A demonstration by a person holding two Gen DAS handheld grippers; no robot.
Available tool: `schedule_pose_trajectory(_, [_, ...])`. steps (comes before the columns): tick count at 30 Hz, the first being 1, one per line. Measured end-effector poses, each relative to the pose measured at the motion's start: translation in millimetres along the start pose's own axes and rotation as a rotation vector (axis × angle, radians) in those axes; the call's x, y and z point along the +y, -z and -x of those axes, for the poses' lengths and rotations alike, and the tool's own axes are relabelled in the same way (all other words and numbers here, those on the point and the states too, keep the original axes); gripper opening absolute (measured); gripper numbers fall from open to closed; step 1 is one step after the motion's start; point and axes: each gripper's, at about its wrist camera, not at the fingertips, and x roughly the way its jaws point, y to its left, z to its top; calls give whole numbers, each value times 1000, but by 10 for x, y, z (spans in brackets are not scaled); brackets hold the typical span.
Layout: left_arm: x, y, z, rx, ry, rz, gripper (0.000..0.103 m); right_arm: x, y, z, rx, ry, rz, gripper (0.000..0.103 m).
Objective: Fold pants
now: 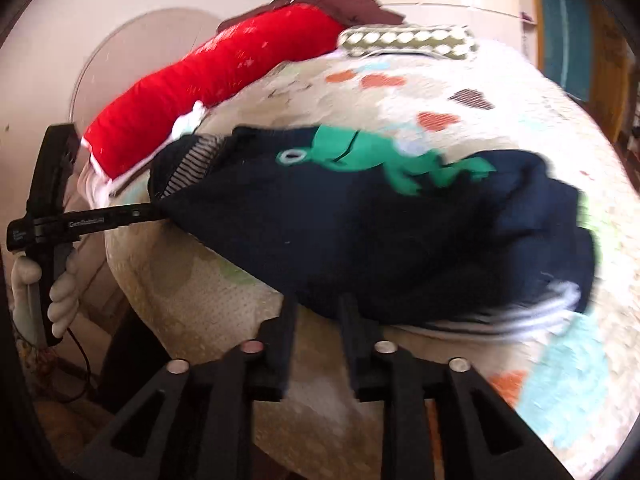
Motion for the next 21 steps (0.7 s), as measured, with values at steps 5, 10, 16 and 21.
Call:
schedule_pose_trajectory(5, [69,-48,231,-58,-24,44,42,-430,76,531,-132,119,-135,42])
schedule_pose_trajectory(10, [124,-62,250,-57,10,109,42,-796,-21,679,-195,165,-268,62])
schedule_pose_trajectory(16, [22,-60,241,-54,-3,86,43,-980,-222,317,-161,124,-343,5])
schedule_pose_trajectory(21, [38,-56,215,-47,1,96,44,-1126,-171,393,-201,150,-423,4])
